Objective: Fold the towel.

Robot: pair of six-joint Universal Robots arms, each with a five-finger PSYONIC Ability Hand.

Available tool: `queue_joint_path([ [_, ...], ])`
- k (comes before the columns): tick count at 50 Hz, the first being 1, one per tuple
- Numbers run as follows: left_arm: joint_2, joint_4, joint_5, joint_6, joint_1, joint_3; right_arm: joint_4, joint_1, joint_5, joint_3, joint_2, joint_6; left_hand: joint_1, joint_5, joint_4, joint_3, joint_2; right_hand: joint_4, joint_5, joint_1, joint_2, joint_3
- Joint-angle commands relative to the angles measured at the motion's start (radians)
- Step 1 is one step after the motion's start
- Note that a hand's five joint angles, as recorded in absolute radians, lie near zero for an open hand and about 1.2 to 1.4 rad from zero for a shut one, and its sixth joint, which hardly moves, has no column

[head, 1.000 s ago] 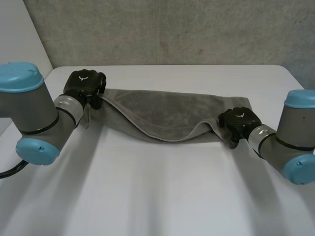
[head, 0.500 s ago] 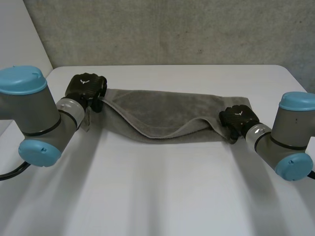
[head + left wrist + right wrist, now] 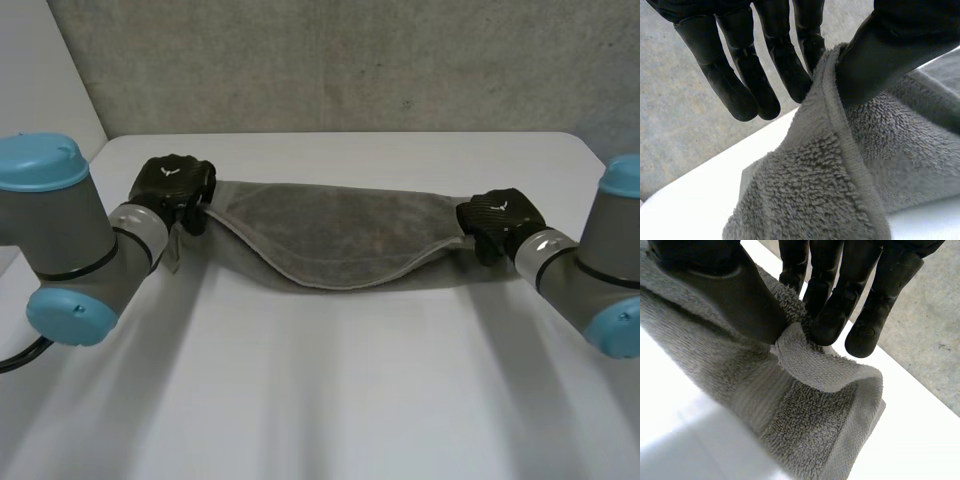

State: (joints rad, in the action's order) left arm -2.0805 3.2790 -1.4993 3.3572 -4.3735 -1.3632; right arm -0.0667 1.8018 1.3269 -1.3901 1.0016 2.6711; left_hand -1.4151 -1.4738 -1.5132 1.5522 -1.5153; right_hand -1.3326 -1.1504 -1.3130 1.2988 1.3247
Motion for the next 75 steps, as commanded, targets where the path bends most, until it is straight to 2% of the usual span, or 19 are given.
queue_joint_path([
  [1,0.108,-0.079,0.005,0.030,-0.007,-0.140,0.152,-0.064,-0.049,-0.119,0.178,-0.019,0.019,0.252,0.117,-0.156,0.119,-0.064,-0.071,-0.083,0.097,0.072],
  [18,0.504,-0.085,0.014,0.192,-0.054,-0.599,0.377,-0.314,-0.244,-0.346,0.605,-0.163,0.019,0.252,0.117,-0.156,0.119,-0.064,-0.071,-0.083,0.097,0.072],
  [23,0.695,-0.090,0.034,0.194,-0.109,-0.700,0.448,-0.449,-0.386,-0.386,0.736,-0.195,0.019,0.252,0.117,-0.156,0.119,-0.064,-0.071,-0.083,0.097,0.072],
  [30,0.775,-0.091,0.100,0.194,-0.112,-0.725,0.498,-0.548,-0.500,-0.397,0.766,-0.223,0.019,0.252,0.117,-0.156,0.119,-0.064,-0.071,-0.083,0.097,0.072],
  [37,0.675,-0.053,0.134,0.196,-0.126,-0.677,0.481,-0.552,-0.531,-0.376,0.724,-0.246,0.019,0.252,0.117,-0.156,0.119,-0.064,-0.071,-0.083,0.097,0.072],
  [39,0.530,-0.001,0.131,0.199,-0.120,-0.617,0.437,-0.507,-0.519,-0.325,0.608,-0.244,0.019,0.252,0.117,-0.156,0.119,-0.064,-0.071,-0.083,0.097,0.072],
  [42,0.464,0.018,0.131,0.199,-0.118,-0.577,0.418,-0.429,-0.470,-0.250,0.479,-0.234,0.019,0.252,0.117,-0.156,0.119,-0.064,-0.071,-0.083,0.097,0.072],
  [45,0.327,0.038,0.126,0.199,-0.115,-0.476,0.416,-0.392,-0.430,-0.207,0.425,-0.227,0.019,0.252,0.117,-0.156,0.119,-0.064,-0.071,-0.083,0.097,0.072],
  [47,0.190,0.033,0.119,0.196,-0.107,-0.343,0.407,-0.325,-0.324,-0.112,0.317,-0.217,0.019,0.252,0.117,-0.156,0.119,-0.064,-0.071,-0.083,0.097,0.072],
  [53,0.005,0.028,0.122,0.194,-0.092,-0.131,0.346,-0.205,-0.187,0.066,0.108,-0.171,0.019,0.252,0.117,-0.156,0.119,-0.064,-0.071,-0.083,0.097,0.072],
  [58,-0.221,0.013,0.122,0.192,-0.061,0.142,0.273,-0.188,-0.124,0.170,0.010,-0.090,0.019,0.252,0.117,-0.156,0.119,-0.064,-0.071,-0.083,0.097,0.072],
  [67,-0.414,-0.015,0.120,0.196,-0.031,0.368,0.166,-0.125,-0.054,0.301,-0.139,-0.033,0.019,0.252,0.117,-0.156,0.119,-0.064,-0.071,-0.083,0.097,0.072],
  [69,-0.434,-0.015,0.119,0.196,-0.026,0.386,0.148,-0.110,-0.014,0.332,-0.187,-0.034,0.019,0.252,0.117,-0.156,0.119,0.630,0.622,0.610,-0.596,-0.622],
  [70,-0.446,-0.015,0.119,0.196,-0.023,0.397,0.148,-0.110,-0.014,0.332,-0.187,-0.034,0.466,0.699,0.564,-0.603,0.566,0.634,0.626,0.614,-0.600,-0.626],
  [71,-0.449,-0.010,0.119,0.194,-0.018,0.398,0.145,-0.107,0.009,0.342,-0.208,-0.034,0.802,1.035,0.900,-0.939,0.902,0.803,0.795,0.783,-0.769,-0.795],
  [72,-0.449,-0.010,0.119,0.194,-0.018,0.398,0.145,-0.107,0.009,0.342,-0.208,-0.034,0.805,1.038,0.903,-0.942,0.905,0.804,0.797,0.785,-0.771,-0.796],
  [73,-0.449,-0.007,0.117,0.194,-0.014,0.400,0.145,-0.098,0.032,0.351,-0.225,-0.034,1.140,1.373,1.238,-1.277,1.240,0.950,0.942,0.930,-0.916,-0.942],
  [74,-0.447,-0.005,0.116,0.194,-0.009,0.403,0.145,-0.085,0.055,0.361,-0.231,-0.036,1.236,1.469,1.334,-1.373,1.336,1.158,1.150,1.138,-1.124,-1.150],
  [75,-0.447,-0.005,0.116,0.194,-0.009,0.403,0.145,-0.085,0.055,0.361,-0.231,-0.036,1.237,1.470,1.335,-1.374,1.337,1.158,1.150,1.138,-1.124,-1.150],
])
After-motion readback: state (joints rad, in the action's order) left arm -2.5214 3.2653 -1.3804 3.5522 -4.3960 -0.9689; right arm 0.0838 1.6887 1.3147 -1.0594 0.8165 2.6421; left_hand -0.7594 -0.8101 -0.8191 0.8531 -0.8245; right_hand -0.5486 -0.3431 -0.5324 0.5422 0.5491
